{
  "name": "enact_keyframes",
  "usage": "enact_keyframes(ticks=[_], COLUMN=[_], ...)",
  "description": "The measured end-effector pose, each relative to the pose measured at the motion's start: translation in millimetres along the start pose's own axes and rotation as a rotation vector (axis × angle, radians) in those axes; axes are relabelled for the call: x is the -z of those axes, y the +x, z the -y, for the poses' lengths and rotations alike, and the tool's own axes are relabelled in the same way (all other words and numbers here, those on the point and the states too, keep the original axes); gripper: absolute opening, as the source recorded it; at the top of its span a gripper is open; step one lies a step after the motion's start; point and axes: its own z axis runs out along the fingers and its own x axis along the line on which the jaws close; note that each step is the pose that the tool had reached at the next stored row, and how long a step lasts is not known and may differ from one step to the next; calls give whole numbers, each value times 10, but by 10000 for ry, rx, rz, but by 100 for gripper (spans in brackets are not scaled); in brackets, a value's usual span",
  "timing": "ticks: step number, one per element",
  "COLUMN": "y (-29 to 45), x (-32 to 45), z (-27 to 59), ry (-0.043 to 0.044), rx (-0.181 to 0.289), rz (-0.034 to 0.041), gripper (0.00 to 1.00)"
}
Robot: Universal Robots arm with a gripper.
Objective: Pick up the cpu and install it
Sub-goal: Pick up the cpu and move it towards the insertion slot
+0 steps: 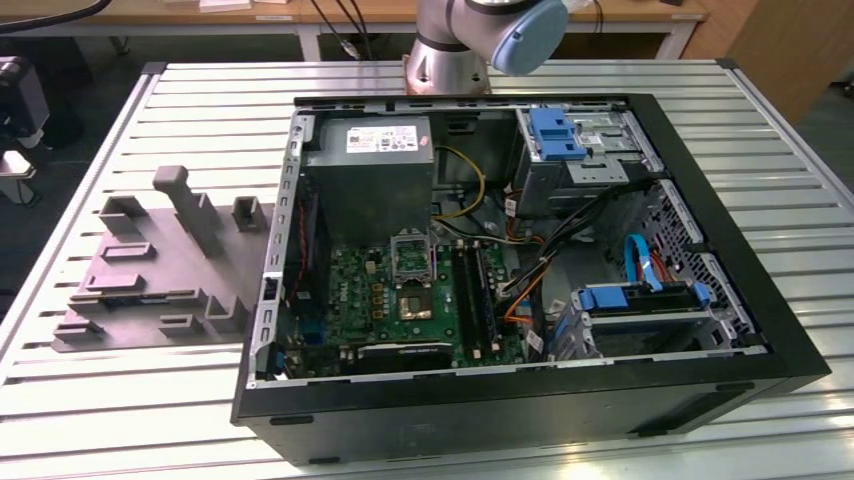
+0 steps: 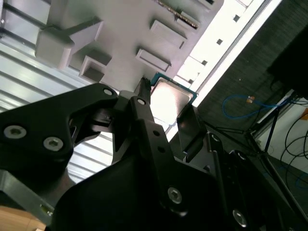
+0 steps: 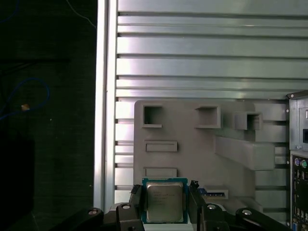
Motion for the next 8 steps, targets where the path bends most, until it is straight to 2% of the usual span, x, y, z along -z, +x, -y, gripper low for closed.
enact_keyframes(ticks=[4,8], y=[-51,-57], x=[-3,-4], z=[0,-1], ry=[-2,-2], rx=[-9,-11], rz=[4,5], gripper=[47,47])
